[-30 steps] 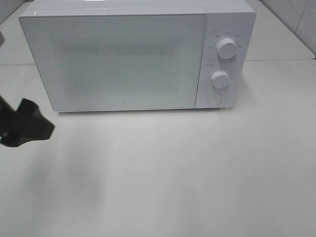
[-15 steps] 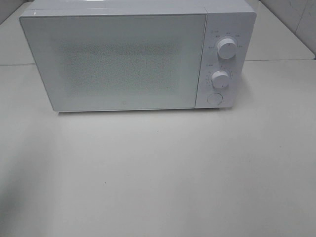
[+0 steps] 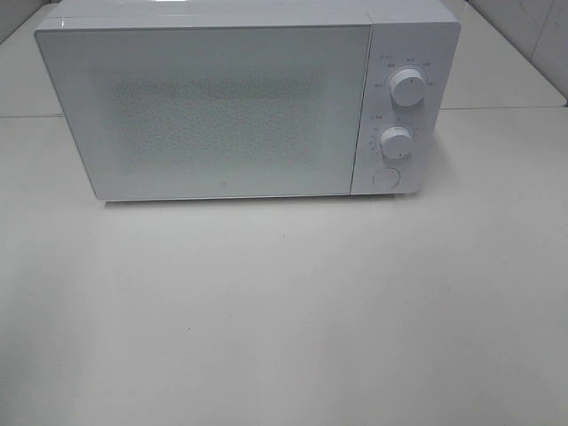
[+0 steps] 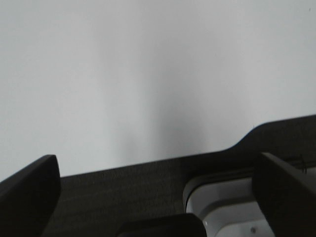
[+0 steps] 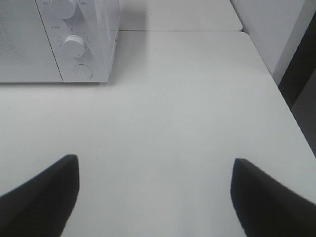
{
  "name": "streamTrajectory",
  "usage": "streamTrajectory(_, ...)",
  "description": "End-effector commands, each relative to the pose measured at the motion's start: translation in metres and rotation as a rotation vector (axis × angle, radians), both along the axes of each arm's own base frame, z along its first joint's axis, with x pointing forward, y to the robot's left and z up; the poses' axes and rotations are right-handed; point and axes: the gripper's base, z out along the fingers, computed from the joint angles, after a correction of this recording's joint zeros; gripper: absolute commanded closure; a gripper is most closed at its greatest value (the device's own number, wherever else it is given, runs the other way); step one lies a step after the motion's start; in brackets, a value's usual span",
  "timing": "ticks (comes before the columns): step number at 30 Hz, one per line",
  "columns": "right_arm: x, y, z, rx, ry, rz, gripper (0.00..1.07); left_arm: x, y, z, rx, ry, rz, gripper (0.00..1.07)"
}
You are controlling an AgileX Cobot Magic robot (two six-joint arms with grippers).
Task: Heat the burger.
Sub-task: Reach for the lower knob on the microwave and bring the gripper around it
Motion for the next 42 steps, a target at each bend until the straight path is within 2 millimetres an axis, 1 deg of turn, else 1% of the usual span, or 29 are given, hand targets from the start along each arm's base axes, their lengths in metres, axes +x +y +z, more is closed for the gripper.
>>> streamTrajectory(1, -0.005, -0.001, 0.001, -0.004, -0.048, -0.006, 0.31, -0.008, 0.001, 0.004, -0.025, -0.082, 0.012, 0.09)
streamTrajectory(2, -0.005, -0.001, 0.001, -0.004, -0.048, -0.006, 0.31, -0.017, 0.003, 0.007, -0.039, -0.143, 0.016, 0.09)
streamTrajectory(3, -0.005, -0.001, 0.001, -0.004, -0.048, -0.006, 0.31, -0.017, 0.003, 0.007, -0.039, -0.143, 0.016, 0.09)
streamTrajectory(4, -0.005, -0.001, 0.001, -0.004, -0.048, -0.006, 0.31, -0.025, 0.005, 0.011, -0.049, -0.233, 0.016, 0.09)
streamTrajectory(5, -0.005, -0.001, 0.001, -0.004, -0.048, -0.006, 0.31, -0.027, 0.005, 0.011, -0.056, -0.272, 0.016, 0.09)
streamTrajectory(6, -0.005, -0.001, 0.001, -0.004, -0.048, -0.006, 0.31, -0.027, 0.005, 0.011, -0.056, -0.272, 0.016, 0.09)
streamTrajectory(7, -0.005, -0.001, 0.001, -0.004, -0.048, -0.006, 0.31, -0.036, 0.007, 0.009, -0.072, -0.337, 0.019, 0.09)
streamTrajectory(9, -0.005, -0.001, 0.001, -0.004, -0.048, -0.006, 0.31, -0.04, 0.008, 0.009, -0.076, -0.36, 0.019, 0.09)
streamTrajectory(10, -0.005, -0.001, 0.001, -0.004, -0.048, -0.006, 0.31, -0.049, 0.009, 0.011, -0.087, -0.416, 0.019, 0.09)
streamTrajectory(11, -0.005, -0.001, 0.001, -0.004, -0.048, -0.006, 0.31, -0.053, 0.01, 0.012, -0.092, -0.445, 0.019, 0.09)
streamTrajectory(12, -0.005, -0.001, 0.001, -0.004, -0.048, -0.006, 0.31, -0.053, 0.01, 0.012, -0.092, -0.445, 0.019, 0.09)
streamTrajectory(14, -0.005, -0.001, 0.001, -0.004, -0.048, -0.006, 0.31, -0.065, 0.012, 0.013, -0.114, -0.521, 0.016, 0.09)
streamTrajectory(18, -0.005, -0.001, 0.001, -0.004, -0.048, -0.006, 0.31, -0.071, 0.012, 0.013, -0.133, -0.551, 0.016, 0.09)
streamTrajectory(20, -0.005, -0.001, 0.001, -0.004, -0.048, -0.006, 0.31, -0.076, 0.013, 0.013, -0.14, -0.587, 0.016, 0.09)
streamTrajectory(23, -0.005, -0.001, 0.001, -0.004, -0.048, -0.006, 0.31, -0.079, 0.013, 0.013, -0.142, -0.602, 0.016, 0.09)
streamTrajectory(25, -0.005, -0.001, 0.001, -0.004, -0.047, -0.006, 0.31, -0.085, 0.014, 0.013, -0.138, -0.647, 0.044, 0.09)
streamTrajectory(29, -0.005, -0.001, 0.001, -0.004, -0.047, -0.006, 0.31, -0.085, 0.014, 0.013, -0.112, -0.647, 0.113, 0.09)
streamTrajectory(30, -0.005, -0.001, 0.001, -0.004, -0.047, -0.006, 0.31, -0.085, 0.013, 0.013, -0.094, -0.652, 0.169, 0.09)
streamTrajectory(31, -0.005, -0.001, 0.001, -0.004, -0.047, -0.006, 0.31, -0.085, 0.013, 0.013, -0.088, -0.653, 0.185, 0.09)
streamTrajectory(42, -0.005, -0.001, 0.001, -0.004, -0.047, -0.006, 0.31, -0.085, 0.013, 0.013, -0.085, -0.653, 0.195, 0.09)
